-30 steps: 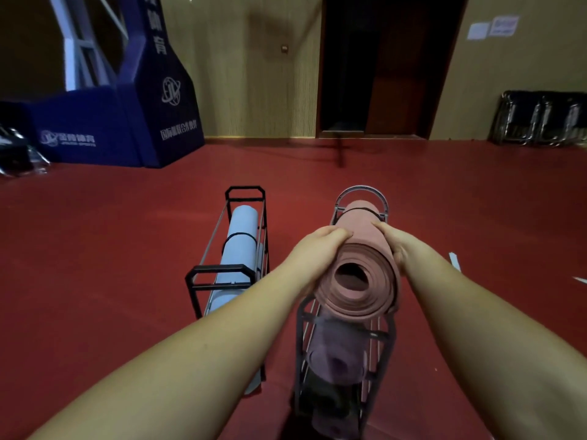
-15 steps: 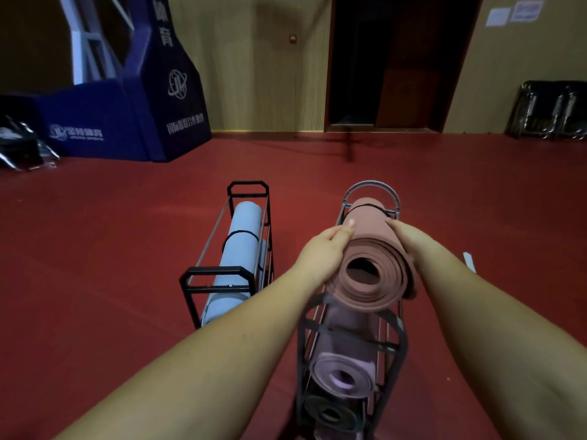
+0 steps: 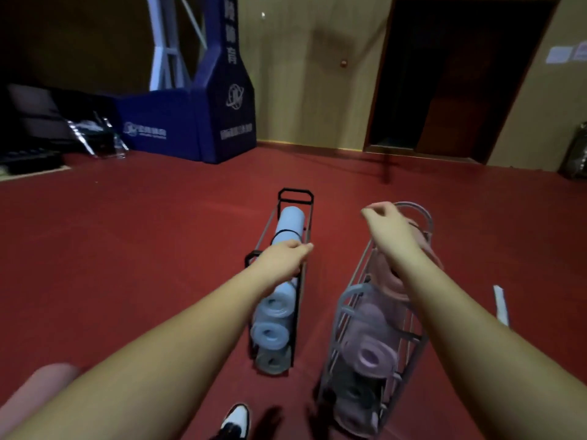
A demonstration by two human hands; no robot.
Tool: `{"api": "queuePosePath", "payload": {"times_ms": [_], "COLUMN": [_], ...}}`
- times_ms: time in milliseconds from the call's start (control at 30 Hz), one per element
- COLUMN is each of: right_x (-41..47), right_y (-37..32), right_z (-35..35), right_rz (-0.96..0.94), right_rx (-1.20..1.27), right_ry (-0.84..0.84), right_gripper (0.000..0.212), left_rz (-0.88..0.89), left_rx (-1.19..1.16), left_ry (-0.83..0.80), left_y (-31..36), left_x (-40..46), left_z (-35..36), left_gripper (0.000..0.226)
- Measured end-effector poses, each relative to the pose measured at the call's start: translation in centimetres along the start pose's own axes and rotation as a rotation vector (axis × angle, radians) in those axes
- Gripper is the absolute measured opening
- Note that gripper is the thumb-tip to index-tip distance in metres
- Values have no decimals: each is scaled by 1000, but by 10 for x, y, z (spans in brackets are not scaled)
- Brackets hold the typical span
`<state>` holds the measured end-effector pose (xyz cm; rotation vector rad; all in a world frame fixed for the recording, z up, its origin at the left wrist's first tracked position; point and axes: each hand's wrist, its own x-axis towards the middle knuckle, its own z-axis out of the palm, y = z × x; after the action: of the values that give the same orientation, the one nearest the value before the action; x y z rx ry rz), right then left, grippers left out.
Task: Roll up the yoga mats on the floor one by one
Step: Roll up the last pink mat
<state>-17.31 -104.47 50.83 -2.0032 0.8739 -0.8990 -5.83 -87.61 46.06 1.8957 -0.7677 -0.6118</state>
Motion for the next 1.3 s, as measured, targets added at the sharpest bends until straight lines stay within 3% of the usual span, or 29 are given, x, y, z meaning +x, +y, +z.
{"api": "queuePosePath", "payload": {"times_ms": [133, 300, 433, 667, 900, 1100, 1300], "right_x": [-93, -240, -345, -492, -544, -556, -576], "right_y": [-51, -113, -142, -148, -113, -42, 36], "right_z": [104, 248, 350, 508, 589, 659, 715], "right_rz": [-54, -107, -179, -427, -542, 53, 726], "right_rx": [-2, -11, -93, -510, -902, -723, -402], "right_ry": [-393, -903, -1157, -1488, -1636, -1580, -1342], "right_gripper": [29, 13, 16, 19, 34, 35, 49], "left_rz": [-124, -312, -436, -688, -900, -1030, -1089], "left_rx": [-66, -16, -77, -197, -299, -445, -515], "left_ry": [99, 249, 404, 570, 534, 516, 279], "left_y": [-83, -201, -286, -432, -534, -602, -674], "left_x": [-86, -222, -328, -473, -506, -484, -463], "left_z": [-89, -207, -278, -345, -342, -329, -303], "left_gripper": [18, 19, 23, 25, 31, 32, 29]}}
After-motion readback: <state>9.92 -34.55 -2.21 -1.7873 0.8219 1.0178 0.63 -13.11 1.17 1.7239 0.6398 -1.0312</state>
